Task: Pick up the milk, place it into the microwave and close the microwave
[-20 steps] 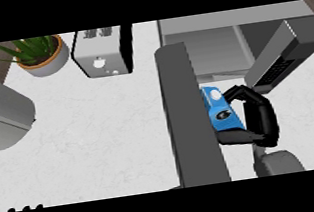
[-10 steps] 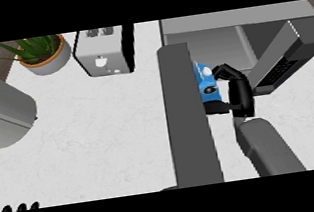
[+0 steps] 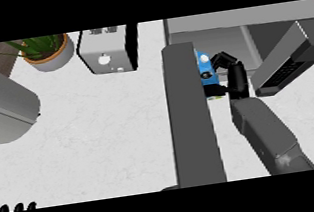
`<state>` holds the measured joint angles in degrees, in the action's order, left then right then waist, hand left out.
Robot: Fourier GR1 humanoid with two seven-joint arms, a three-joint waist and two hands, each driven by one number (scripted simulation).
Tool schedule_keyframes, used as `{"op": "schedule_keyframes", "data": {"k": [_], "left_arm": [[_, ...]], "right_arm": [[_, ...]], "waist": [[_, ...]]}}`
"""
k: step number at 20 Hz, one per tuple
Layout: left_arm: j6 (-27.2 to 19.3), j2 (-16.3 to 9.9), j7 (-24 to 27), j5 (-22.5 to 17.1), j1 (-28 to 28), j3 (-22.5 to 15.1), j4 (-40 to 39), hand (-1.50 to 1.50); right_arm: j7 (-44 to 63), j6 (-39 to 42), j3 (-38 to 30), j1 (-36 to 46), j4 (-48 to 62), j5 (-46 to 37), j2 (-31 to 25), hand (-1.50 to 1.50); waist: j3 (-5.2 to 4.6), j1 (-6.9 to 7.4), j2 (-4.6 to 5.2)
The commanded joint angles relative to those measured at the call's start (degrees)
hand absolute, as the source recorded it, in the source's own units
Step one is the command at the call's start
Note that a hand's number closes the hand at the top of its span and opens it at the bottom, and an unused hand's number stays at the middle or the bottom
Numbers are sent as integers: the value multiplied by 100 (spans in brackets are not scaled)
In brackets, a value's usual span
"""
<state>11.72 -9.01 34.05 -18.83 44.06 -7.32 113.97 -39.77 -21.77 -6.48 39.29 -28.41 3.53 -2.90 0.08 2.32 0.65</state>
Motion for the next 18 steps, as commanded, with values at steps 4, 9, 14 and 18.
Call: {"op": "schedule_keyframes", "data": {"k": [4, 9, 14, 18], "left_arm": [[19, 84, 34, 177, 81, -211, 28, -150], [238, -118, 62, 6, -104, 16, -97, -150], [291, -135, 22, -6, -303, 4, -207, -150], [287, -99, 75, 45, -389, 0, -333, -150]], "right_arm": [[-288, -480, -200, 771, 1332, -280, -321, 150], [-395, -441, -213, 970, 1714, -397, -675, 150], [-550, -988, -157, 1206, 1876, -579, -769, 150], [-866, -1365, -14, 1151, 1981, -805, -810, 150]], "waist": [[8, 149, 60], [15, 301, 139], [18, 381, 191], [21, 424, 224]]}}
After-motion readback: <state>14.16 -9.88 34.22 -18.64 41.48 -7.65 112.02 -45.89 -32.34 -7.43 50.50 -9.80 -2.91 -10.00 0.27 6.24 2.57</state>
